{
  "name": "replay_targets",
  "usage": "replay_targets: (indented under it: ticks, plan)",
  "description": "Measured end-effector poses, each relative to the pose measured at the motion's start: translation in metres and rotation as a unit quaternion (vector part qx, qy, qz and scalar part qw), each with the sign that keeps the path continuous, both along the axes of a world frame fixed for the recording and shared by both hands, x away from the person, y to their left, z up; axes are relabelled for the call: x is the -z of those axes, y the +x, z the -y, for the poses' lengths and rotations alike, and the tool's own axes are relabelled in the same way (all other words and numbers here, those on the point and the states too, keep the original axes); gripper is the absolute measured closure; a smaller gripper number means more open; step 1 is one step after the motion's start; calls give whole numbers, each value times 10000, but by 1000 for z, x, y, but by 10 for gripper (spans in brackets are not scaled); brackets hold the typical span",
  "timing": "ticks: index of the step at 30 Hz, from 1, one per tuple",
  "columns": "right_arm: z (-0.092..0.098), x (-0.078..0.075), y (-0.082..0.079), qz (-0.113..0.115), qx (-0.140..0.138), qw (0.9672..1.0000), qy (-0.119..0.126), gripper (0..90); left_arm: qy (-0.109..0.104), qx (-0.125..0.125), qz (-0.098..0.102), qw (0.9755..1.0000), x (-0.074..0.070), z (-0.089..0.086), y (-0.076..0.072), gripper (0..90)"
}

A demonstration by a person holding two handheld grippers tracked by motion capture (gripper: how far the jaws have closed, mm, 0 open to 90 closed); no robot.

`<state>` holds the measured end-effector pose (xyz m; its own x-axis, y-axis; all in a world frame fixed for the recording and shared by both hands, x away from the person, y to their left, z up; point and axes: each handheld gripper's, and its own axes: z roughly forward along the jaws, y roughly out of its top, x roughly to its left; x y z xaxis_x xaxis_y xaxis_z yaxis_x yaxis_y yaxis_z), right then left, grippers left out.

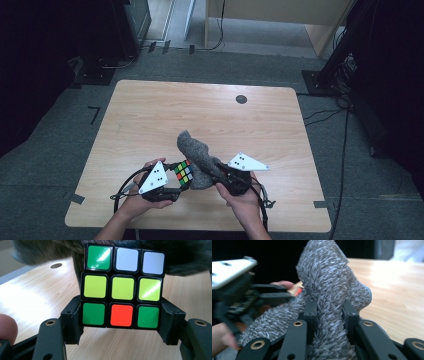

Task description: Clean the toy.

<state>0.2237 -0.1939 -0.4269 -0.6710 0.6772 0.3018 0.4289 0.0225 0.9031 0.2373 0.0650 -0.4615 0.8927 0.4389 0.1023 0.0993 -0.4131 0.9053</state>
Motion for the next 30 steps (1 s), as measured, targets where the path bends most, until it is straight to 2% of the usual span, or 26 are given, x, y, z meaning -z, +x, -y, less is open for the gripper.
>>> replay_targets:
  ticks: [2,4,7,9,11,13,15,17,18,20,22,24,26,28,30]
  plan:
    - [-6,-6,-4,127,-173,9998,16,718,54,-11,41,10000,0,2,-1,338]
    - [-11,-8,-6,175,-214,9996,-71,714,80,-30,66,9999,-2,2,-3,338]
    - [-6,-1,-1,68,-39,9999,-140,713,46,-39,70,10000,-5,0,-3,338]
    - [-1,4,3,-69,201,9992,-326,714,-51,-13,32,10000,-7,-2,-2,339]
    - [2,4,3,-133,242,9994,-215,714,-67,-18,23,10000,-7,-3,-1,338]
    - [-2,-3,-1,-10,103,9999,-107,710,6,-67,20,10000,-5,-3,0,339]
    - [-9,-11,-7,158,-158,9997,-51,704,20,-31,-5,10000,-4,-2,0,339]
    - [-13,-12,-8,158,-252,9995,-72,699,-6,-15,0,10000,-6,-1,-1,339]
    - [-12,-11,-7,135,-236,9996,-47,697,-15,-12,0,10000,-6,-1,-1,339]
    - [-5,-5,-1,-82,-142,9998,89,697,-111,90,-28,9999,-7,-3,-2,339]
    - [1,2,4,-229,113,9996,-98,701,-202,104,-8,9997,-8,-4,-2,339]
    - [5,6,6,-325,191,9993,-67,704,-208,98,5,9997,-8,-5,-2,339]
    - [6,3,4,-245,133,9996,66,705,-142,57,51,9999,-7,-4,-1,340]
    - [2,-5,-3,-21,-5,9998,184,704,-26,0,47,10000,-5,-2,-1,340]
    - [-8,-16,-11,237,-201,9995,96,702,87,-51,49,9999,-4,2,-1,339]
